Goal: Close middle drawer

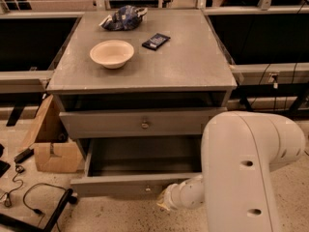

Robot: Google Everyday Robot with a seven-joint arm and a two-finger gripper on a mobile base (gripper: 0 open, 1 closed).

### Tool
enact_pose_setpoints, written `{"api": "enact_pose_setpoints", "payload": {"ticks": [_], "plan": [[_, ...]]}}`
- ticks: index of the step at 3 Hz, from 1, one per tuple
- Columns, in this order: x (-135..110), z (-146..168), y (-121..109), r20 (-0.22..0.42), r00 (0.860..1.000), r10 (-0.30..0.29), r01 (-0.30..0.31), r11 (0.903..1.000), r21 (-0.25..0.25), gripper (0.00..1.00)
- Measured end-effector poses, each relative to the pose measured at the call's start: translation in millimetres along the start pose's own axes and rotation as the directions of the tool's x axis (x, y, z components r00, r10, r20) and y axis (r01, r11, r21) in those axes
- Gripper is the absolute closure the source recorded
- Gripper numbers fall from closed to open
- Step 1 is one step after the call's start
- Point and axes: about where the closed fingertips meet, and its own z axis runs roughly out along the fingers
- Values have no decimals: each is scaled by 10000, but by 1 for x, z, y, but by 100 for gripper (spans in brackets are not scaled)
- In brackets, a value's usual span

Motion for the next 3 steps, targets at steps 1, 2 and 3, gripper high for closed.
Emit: {"api": "enact_pose_setpoints", "payload": {"ticks": [1,2,3], "plan": [[-9,3,-11,5,9999,-129,129,9999,91,100],[-19,7,-25,12,9996,-271,271,9994,195,100],[-23,8,-29,13,9995,-325,325,9992,237,100]]}}
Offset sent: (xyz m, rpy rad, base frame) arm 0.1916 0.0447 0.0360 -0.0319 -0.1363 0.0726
